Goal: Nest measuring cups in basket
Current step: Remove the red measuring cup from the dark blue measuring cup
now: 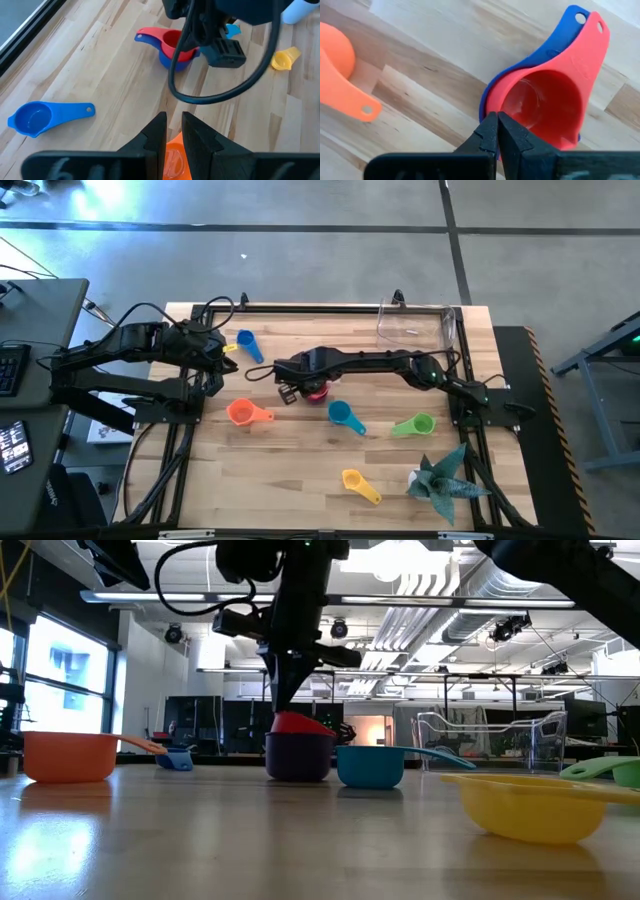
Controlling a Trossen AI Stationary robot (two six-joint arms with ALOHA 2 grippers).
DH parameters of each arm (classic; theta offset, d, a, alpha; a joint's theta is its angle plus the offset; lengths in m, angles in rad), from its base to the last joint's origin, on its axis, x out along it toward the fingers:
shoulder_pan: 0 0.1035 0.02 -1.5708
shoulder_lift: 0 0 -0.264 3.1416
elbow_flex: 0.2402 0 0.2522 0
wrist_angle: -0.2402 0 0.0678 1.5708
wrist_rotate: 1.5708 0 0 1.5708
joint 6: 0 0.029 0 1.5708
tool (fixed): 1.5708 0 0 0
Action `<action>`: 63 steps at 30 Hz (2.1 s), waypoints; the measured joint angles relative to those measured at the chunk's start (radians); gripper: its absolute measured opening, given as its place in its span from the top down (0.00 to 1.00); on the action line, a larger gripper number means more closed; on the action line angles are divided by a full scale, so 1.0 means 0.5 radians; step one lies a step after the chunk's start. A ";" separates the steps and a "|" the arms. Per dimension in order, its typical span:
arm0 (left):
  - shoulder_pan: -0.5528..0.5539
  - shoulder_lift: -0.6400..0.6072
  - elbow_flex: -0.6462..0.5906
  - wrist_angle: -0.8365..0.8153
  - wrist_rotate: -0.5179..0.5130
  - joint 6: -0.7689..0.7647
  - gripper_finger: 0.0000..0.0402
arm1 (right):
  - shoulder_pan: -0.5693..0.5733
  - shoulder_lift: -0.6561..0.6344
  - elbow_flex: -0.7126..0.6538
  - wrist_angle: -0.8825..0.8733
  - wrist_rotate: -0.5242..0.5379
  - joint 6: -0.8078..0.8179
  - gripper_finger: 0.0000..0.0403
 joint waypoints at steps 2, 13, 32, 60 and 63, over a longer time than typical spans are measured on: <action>0.000 -0.001 0.000 0.000 0.000 -0.001 0.88 | 0.001 -0.016 0.000 0.002 0.002 0.011 1.00; 0.000 0.000 0.000 0.000 0.000 0.018 0.88 | 0.019 -0.033 0.000 0.000 0.014 0.044 1.00; 0.000 0.000 0.000 0.000 0.000 0.034 0.88 | -0.028 0.001 -0.002 0.076 -0.163 -0.170 0.84; 0.000 0.000 0.000 0.000 0.000 0.034 0.88 | -0.007 0.106 -0.004 0.054 -0.179 -0.227 0.82; 0.000 -0.001 0.000 0.000 0.001 0.034 0.88 | -0.007 0.118 -0.004 0.055 -0.179 -0.226 0.82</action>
